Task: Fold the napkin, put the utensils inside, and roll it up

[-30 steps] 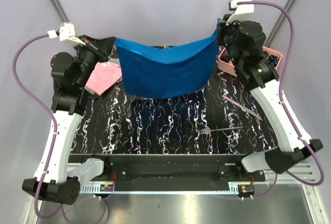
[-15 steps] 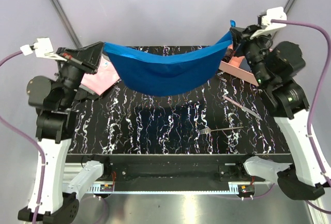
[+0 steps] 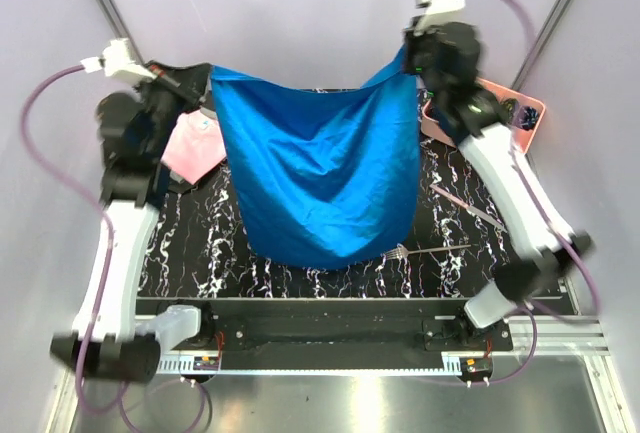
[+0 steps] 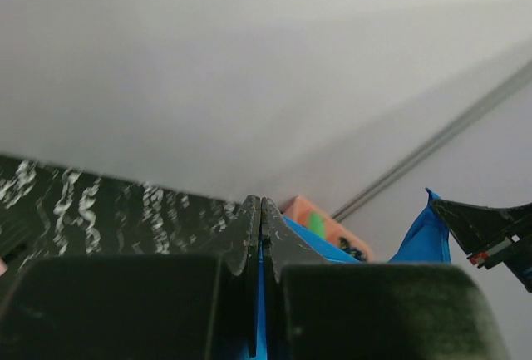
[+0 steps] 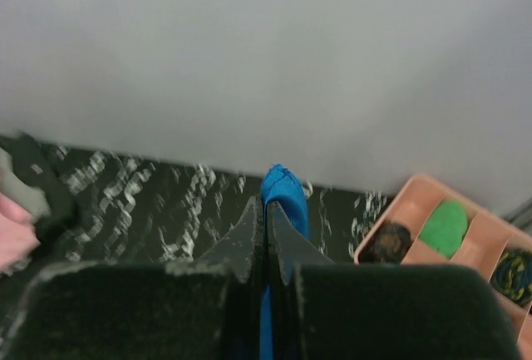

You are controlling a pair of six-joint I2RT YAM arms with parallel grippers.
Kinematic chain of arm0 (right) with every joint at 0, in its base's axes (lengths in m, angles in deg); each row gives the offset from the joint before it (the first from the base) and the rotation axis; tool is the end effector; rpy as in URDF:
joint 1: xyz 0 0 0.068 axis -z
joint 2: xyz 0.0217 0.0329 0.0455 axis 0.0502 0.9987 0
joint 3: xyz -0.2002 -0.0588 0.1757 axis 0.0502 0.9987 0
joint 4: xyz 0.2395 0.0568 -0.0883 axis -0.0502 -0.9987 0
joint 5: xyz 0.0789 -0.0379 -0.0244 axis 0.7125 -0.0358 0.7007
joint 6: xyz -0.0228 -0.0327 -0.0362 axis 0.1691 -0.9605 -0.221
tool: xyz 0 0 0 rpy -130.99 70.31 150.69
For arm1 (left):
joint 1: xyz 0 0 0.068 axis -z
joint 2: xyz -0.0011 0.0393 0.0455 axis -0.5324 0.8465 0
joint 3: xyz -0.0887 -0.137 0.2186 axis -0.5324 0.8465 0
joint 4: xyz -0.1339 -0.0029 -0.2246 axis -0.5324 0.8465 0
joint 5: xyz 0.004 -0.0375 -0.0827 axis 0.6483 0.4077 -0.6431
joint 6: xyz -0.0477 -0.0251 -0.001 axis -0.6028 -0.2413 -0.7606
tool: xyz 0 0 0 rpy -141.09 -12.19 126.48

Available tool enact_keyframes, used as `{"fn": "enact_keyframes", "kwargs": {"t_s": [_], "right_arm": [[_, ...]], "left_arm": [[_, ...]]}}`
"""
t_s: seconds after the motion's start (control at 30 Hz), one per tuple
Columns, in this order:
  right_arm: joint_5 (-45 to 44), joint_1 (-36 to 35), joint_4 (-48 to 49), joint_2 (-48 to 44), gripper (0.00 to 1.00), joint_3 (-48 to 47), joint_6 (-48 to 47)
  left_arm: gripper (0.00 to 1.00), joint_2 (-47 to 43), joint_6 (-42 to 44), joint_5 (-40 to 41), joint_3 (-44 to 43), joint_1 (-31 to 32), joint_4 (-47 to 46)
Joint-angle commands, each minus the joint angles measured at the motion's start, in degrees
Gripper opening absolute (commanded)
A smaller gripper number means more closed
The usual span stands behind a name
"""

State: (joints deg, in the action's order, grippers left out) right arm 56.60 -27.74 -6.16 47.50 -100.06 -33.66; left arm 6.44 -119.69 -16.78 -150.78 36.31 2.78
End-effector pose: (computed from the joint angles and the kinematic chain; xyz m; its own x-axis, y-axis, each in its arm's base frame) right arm 0.3111 0.1338 0.5131 0.0275 -0.0744 -0.9968 -0.1634 0.9835 -0.0780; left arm 0.2275 -0.0227 0.4846 -0.0070 -0.6440 -0.7650 0.3136 0.7250 -0.6132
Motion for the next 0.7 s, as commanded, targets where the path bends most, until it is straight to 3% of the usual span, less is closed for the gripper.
{"fn": "enact_keyframes", "kwargs": {"t_s": [0.0, 0.13, 0.17, 0.2, 0.23, 0.27, 0.3, 0.33, 0.43, 0.67], "right_arm": [[0.8, 4.6, -0.2, 14.5, 0.0, -5.1, 0.8], [1.2, 7.0, -1.6, 36.6, 0.04, -18.3, 1.3], [2.5, 7.4, -3.4, 41.0, 0.13, -27.4, 1.6], [3.2, 7.8, -5.6, 45.4, 0.4, -33.0, 2.0], [4.0, 8.0, -11.3, 53.9, 0.62, -39.0, 2.2], [6.4, 8.1, -13.8, 57.7, 0.77, -49.8, 1.9], [7.5, 8.2, -17.0, 60.9, 0.86, -53.8, 1.5], [8.8, 8.1, -17.5, 64.2, 0.95, -56.2, 1.1], [12.0, 8.1, -16.2, 61.8, 1.0, -53.0, 0.4], [17.8, 8.1, -11.1, 44.5, 1.0, -23.8, 6.7]], "left_arm": [[0.0, 14.1, -1.7, 1.0, 1.2, -3.0, -4.5], [0.02, 31.7, -0.8, -0.2, -6.1, -3.3, -6.0], [0.14, 35.3, -1.6, -1.1, -7.8, -3.4, -5.8], [0.39, 41.5, -2.2, -4.3, -9.6, -3.9, -5.8], [0.54, 43.9, -2.3, -4.8, -12.0, -3.8, -5.8], [0.63, 47.0, -2.2, -4.9, -12.8, -3.7, -5.8], [0.74, 47.8, -2.0, -5.0, -13.4, -3.6, -6.0], [0.78, 48.4, -1.1, -5.2, -14.0, -3.5, -5.9], [0.84, 47.4, 1.8, -4.9, -13.2, -2.7, -5.6], [0.89, 37.6, 7.1, -0.9, -3.5, 3.5, -5.6]]}}
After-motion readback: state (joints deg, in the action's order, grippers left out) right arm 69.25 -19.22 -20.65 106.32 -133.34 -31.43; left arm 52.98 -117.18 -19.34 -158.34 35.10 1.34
